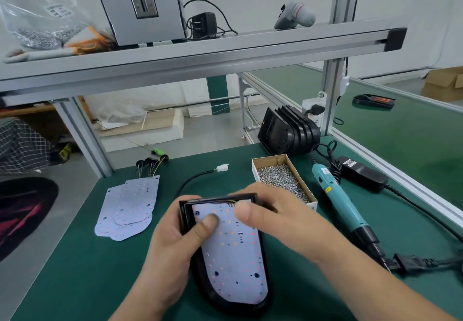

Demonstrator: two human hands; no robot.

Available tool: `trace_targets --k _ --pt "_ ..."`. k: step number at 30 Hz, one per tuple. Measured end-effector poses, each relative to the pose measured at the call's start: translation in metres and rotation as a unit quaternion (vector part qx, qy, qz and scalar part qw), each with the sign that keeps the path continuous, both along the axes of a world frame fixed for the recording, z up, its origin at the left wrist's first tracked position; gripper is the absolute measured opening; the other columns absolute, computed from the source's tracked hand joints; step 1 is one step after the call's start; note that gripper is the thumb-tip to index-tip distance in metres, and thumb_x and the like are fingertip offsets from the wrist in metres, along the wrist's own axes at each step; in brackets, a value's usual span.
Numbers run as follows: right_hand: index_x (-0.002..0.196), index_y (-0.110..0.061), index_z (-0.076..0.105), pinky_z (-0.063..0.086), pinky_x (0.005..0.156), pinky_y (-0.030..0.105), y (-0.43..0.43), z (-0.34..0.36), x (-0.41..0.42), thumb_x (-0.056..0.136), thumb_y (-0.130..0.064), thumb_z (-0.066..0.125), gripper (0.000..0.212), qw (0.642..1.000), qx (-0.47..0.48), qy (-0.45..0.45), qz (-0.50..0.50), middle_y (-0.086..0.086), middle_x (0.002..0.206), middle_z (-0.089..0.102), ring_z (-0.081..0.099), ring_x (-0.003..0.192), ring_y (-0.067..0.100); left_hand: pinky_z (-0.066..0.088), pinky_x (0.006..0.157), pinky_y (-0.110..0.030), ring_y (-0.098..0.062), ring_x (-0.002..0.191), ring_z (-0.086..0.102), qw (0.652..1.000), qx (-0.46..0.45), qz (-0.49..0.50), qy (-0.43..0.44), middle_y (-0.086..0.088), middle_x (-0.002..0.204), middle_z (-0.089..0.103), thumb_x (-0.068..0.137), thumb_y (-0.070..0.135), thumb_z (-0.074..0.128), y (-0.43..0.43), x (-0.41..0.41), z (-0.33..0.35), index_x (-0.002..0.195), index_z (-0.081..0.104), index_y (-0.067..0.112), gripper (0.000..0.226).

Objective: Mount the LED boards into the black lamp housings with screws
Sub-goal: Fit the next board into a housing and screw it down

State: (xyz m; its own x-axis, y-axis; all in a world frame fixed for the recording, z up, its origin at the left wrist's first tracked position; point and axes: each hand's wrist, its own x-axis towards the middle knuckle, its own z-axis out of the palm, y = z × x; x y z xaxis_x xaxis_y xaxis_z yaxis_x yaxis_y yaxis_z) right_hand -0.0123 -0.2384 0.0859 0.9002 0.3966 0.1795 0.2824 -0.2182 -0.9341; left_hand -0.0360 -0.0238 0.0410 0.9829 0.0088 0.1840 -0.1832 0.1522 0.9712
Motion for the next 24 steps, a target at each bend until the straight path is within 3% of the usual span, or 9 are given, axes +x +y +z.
trace_targets --k 3,5,7,10,13,16,18,21,24 --pt "0.105 -0.045 0.077 0.047 0.093 0.027 -0.008 -0.006 -0.003 0.079 -0.065 0.069 0.033 0.999 -0.020 -0.022 -0.024 -0.016 0.103 0.061 0.063 0.102 0.003 0.060 0.084 -0.035 -0.027 0.100 0.073 1.000 0.008 0.004 -0.001 -0.015 0.109 0.077 0.077 0.035 0.087 -0.006 -0.001 -0.004 0.108 0.073 0.018 0.038" --pt "0.101 -0.034 0.076 0.049 0.083 0.035 -0.007 -0.003 0.000 0.086 -0.053 0.068 0.026 0.999 -0.038 -0.030 -0.010 -0.014 0.091 0.064 0.063 0.088 0.007 0.062 0.089 -0.042 -0.033 0.107 0.074 1.000 -0.016 -0.016 0.022 -0.018 0.116 0.077 0.080 0.029 0.086 -0.010 -0.003 -0.006 0.114 0.074 0.015 0.038" --pt "0.086 -0.014 0.067 0.038 0.069 0.042 -0.007 -0.002 0.002 0.089 -0.047 0.066 0.033 0.998 -0.043 -0.038 0.004 0.000 0.075 0.050 0.048 0.071 0.015 0.060 0.096 -0.052 -0.042 0.113 0.073 0.997 -0.034 -0.043 0.054 -0.021 0.122 0.075 0.085 0.022 0.082 -0.012 -0.003 -0.007 0.119 0.074 0.010 0.038" --pt "0.080 -0.004 0.054 0.037 0.068 0.050 -0.007 -0.005 0.003 0.089 -0.048 0.064 0.046 0.996 -0.060 -0.064 0.002 0.014 0.078 0.044 0.045 0.074 0.030 0.058 0.100 -0.055 -0.046 0.116 0.071 0.992 -0.042 -0.080 0.092 -0.024 0.125 0.074 0.086 0.018 0.077 -0.009 -0.003 -0.004 0.121 0.075 0.005 0.037" --pt "0.083 -0.007 0.062 0.036 0.068 0.034 -0.011 -0.010 0.007 0.093 -0.037 0.068 0.032 0.999 -0.020 -0.010 0.040 -0.005 0.072 0.050 0.047 0.069 0.014 0.059 0.099 -0.054 -0.047 0.116 0.070 0.987 -0.042 -0.109 0.110 -0.026 0.125 0.073 0.086 0.016 0.076 -0.008 -0.004 0.000 0.122 0.075 0.003 0.038" --pt "0.084 -0.023 0.075 0.043 0.072 0.015 -0.014 -0.011 0.010 0.095 -0.023 0.070 0.013 0.997 0.018 0.034 0.062 -0.020 0.077 0.064 0.059 0.074 0.001 0.061 0.094 -0.050 -0.048 0.113 0.071 0.987 -0.044 -0.108 0.107 -0.026 0.124 0.073 0.086 0.014 0.075 -0.010 -0.005 0.001 0.120 0.075 0.003 0.036" --pt "0.088 -0.028 0.080 0.048 0.079 0.012 -0.014 -0.012 0.011 0.100 -0.010 0.067 0.025 0.996 0.029 0.041 0.076 -0.018 0.087 0.073 0.067 0.084 0.001 0.062 0.091 -0.048 -0.048 0.112 0.072 0.989 -0.043 -0.097 0.104 -0.025 0.122 0.074 0.086 0.013 0.075 -0.011 -0.005 0.000 0.119 0.076 0.004 0.034" --pt "0.101 -0.017 0.081 0.053 0.089 0.022 -0.015 -0.013 0.013 0.101 -0.008 0.067 0.016 0.997 0.035 0.045 0.058 -0.006 0.100 0.078 0.072 0.096 0.010 0.063 0.089 -0.047 -0.046 0.110 0.073 0.991 -0.036 -0.081 0.100 -0.024 0.120 0.075 0.085 0.013 0.075 -0.012 -0.005 0.000 0.117 0.077 0.005 0.033" --pt "0.106 -0.011 0.079 0.055 0.101 0.043 -0.015 -0.013 0.012 0.100 -0.014 0.068 0.013 0.997 0.027 0.049 0.049 0.004 0.109 0.080 0.073 0.103 0.017 0.060 0.098 -0.053 -0.046 0.113 0.072 0.991 -0.024 -0.079 0.106 -0.023 0.122 0.075 0.085 0.013 0.075 -0.011 -0.004 0.001 0.119 0.076 0.004 0.035"
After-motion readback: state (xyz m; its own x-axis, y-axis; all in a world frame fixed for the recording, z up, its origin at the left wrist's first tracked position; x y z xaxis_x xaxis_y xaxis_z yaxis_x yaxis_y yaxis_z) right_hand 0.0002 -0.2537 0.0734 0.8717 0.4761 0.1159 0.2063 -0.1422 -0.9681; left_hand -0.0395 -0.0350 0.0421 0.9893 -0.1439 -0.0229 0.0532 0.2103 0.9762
